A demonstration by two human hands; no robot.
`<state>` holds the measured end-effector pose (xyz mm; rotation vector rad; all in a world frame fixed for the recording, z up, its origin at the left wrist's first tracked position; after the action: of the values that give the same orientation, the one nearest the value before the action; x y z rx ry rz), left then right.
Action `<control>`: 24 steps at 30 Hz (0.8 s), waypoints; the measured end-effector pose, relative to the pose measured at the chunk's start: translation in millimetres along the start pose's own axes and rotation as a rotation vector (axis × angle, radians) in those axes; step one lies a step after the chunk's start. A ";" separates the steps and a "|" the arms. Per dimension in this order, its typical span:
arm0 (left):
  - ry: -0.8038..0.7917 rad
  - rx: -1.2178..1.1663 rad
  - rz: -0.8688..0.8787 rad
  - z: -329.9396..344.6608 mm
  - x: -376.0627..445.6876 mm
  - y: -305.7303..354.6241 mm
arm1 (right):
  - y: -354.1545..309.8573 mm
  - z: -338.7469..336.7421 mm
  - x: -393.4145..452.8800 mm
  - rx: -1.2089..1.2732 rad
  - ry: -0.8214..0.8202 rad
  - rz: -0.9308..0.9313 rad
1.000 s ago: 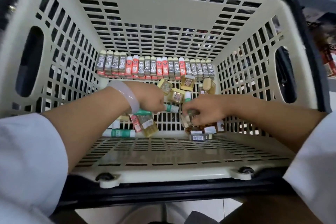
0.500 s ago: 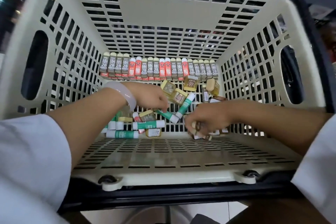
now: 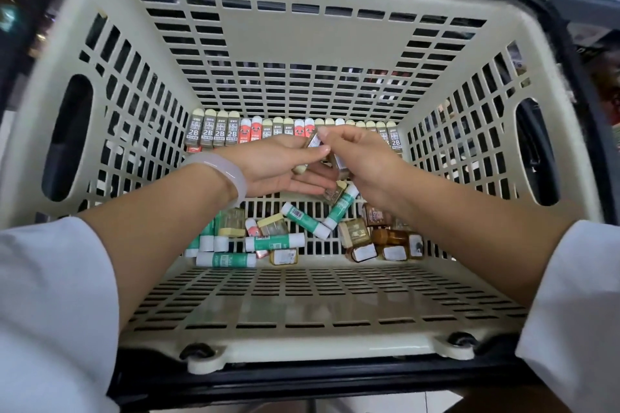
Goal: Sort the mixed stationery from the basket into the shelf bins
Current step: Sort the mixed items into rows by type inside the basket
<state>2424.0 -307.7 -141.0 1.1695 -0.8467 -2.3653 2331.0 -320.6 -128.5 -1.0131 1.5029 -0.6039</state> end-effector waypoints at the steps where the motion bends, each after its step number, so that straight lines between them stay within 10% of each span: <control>1: 0.000 0.019 0.000 -0.4 0.0 0.4 | 0.8 1.6 -0.2 0.032 0.012 0.026; 7: 0.066 -0.164 0.025 -7.3 -4.0 4.4 | -2.8 19.6 -0.9 0.086 0.137 0.033; 11: 0.225 0.176 0.003 -32.3 -24.9 17.4 | -19.2 26.5 9.1 -0.048 0.124 -0.055; 17: 0.578 0.568 -0.090 -92.6 -68.8 25.1 | 9.9 96.7 5.2 -1.137 -0.405 -0.413; 24: 0.668 1.171 -0.081 -96.2 -65.2 29.4 | 43.1 131.6 -5.9 -1.465 -0.436 -0.655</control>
<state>2541.7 -327.2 -129.4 2.2092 -1.9614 -1.1798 2446.7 -272.1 -187.5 -2.5893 1.0384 0.4577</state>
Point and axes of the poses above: each hand's wrist, its own x-axis towards the middle knuckle, its own z-axis out of the palm, y = z × x, the point moved 8 cm from there along x, towards the middle knuckle, and after that the axes turned 8 degrees about -x, right-handed, at the moved point
